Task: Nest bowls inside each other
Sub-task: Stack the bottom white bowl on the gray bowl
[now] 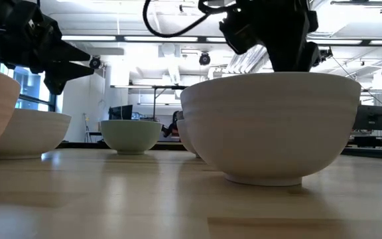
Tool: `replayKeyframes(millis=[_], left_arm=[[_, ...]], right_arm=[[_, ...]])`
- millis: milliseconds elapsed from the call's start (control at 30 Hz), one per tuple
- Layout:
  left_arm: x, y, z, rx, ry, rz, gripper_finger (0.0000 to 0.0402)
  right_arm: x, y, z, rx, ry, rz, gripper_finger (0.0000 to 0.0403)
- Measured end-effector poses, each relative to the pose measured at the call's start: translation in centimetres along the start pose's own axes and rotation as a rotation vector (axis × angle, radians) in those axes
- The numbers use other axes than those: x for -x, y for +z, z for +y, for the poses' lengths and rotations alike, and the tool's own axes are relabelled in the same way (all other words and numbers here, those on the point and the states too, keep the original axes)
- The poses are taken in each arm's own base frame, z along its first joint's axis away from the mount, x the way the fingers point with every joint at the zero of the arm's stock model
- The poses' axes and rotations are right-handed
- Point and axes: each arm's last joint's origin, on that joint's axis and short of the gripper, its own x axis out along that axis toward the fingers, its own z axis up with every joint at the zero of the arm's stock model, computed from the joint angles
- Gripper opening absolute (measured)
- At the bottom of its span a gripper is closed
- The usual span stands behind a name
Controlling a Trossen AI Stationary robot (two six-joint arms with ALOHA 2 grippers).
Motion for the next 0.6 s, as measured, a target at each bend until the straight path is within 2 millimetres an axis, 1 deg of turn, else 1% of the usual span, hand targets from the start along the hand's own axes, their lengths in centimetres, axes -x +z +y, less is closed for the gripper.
replayKeyframes(millis=[367, 600], left_arm=[[0.0, 0.0, 0.0, 0.007, 0.009, -0.005, 0.0181], [0.0, 0.0, 0.0, 0.007, 0.011, -0.005, 0.0181]], right_arm=[[-0.2, 0.5, -0.5, 0.005, -0.041, -0.026, 0.0156], [-1.0, 1.0, -0.4, 0.014, -0.044, -0.013, 0.0156]])
